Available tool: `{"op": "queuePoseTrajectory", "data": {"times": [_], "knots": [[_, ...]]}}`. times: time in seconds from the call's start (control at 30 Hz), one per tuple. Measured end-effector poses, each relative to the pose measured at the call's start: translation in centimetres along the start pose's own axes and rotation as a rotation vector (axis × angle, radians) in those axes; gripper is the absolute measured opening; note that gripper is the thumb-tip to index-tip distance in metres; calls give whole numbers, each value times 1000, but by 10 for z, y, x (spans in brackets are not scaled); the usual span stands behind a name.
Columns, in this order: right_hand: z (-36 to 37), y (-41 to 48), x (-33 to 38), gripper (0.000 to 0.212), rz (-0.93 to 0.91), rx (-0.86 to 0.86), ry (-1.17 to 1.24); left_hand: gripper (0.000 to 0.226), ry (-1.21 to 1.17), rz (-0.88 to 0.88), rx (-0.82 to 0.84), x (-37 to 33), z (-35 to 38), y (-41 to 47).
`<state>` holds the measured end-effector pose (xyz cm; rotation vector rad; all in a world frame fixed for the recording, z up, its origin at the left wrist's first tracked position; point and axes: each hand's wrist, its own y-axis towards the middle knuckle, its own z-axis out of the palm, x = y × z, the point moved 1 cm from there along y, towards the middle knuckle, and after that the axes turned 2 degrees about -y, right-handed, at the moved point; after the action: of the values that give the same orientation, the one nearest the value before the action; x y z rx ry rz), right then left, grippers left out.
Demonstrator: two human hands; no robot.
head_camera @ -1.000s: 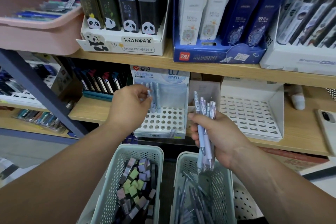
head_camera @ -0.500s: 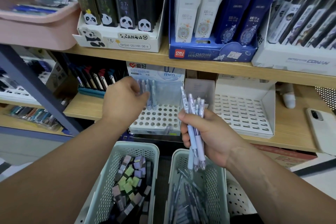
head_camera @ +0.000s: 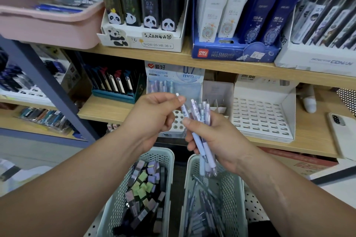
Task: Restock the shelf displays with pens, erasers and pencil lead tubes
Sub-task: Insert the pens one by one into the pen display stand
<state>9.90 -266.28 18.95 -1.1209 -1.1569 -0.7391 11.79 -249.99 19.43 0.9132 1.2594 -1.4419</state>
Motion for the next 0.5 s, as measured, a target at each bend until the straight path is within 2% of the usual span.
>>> {"op": "queuePoseTrajectory", "data": {"times": [0.13,0.3,0.4,0.5], "knots": [[-1,1,3,18,56,2,122,17,-138,-2,4,-5,-9,2],[2,4,0,10,31,-43,95,20,-240,-47,4,-4,-19,4],[7,6,-1,10,-14,-71,-15,36,-205,-48,-88,3,-20,4],[10,7,-3,11,-9,-68,-80,33,-189,-58,-169,4,-25,6]]}}
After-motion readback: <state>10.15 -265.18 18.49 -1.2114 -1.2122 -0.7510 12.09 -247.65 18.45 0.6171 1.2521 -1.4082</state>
